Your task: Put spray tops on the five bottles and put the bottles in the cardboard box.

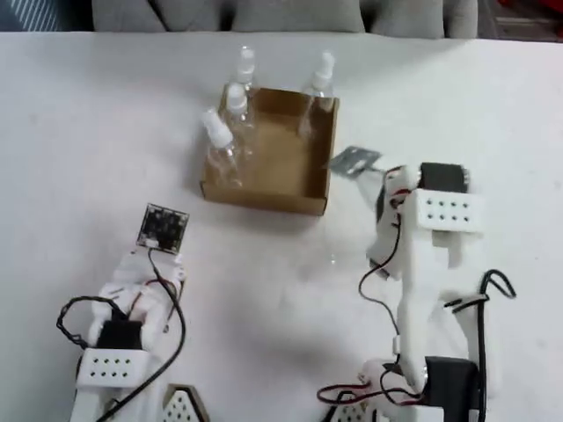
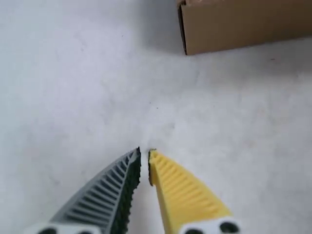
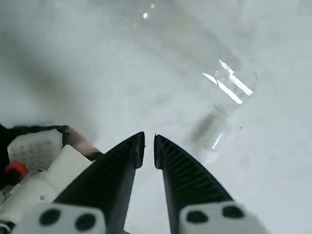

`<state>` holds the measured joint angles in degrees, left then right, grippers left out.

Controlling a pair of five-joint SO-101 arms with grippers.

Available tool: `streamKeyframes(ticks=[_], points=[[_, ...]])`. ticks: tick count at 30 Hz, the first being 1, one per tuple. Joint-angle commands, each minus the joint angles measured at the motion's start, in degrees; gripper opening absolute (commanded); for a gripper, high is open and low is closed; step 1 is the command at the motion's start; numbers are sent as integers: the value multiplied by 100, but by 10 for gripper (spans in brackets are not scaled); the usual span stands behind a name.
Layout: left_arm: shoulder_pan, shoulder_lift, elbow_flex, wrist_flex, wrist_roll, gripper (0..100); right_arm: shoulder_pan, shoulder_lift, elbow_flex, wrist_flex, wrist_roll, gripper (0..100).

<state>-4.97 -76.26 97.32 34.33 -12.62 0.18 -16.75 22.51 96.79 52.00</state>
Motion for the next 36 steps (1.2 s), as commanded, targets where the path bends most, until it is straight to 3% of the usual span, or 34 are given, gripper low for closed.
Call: streamKeyframes(ticks=[1,6,12,19,26,36], points=[[-57,-127,9,53,-53,41,-259,-224,44,4,352,120],[-57,-127,9,53,-53,41,-497,-171,62,-127,422,271],[-57,-127,9,35,-53,41,-1174,-171,624,-171,1407,279],[-57,-127,9,26,-53,41,-1314,-163,1134,-1437,1574,281],[-40,-127,9,18,-53,41,-1508,-163,1371,-1877,1574,447],[-22,-127,9,9,-53,43,-1569,971,1354,-2536,1574,420]])
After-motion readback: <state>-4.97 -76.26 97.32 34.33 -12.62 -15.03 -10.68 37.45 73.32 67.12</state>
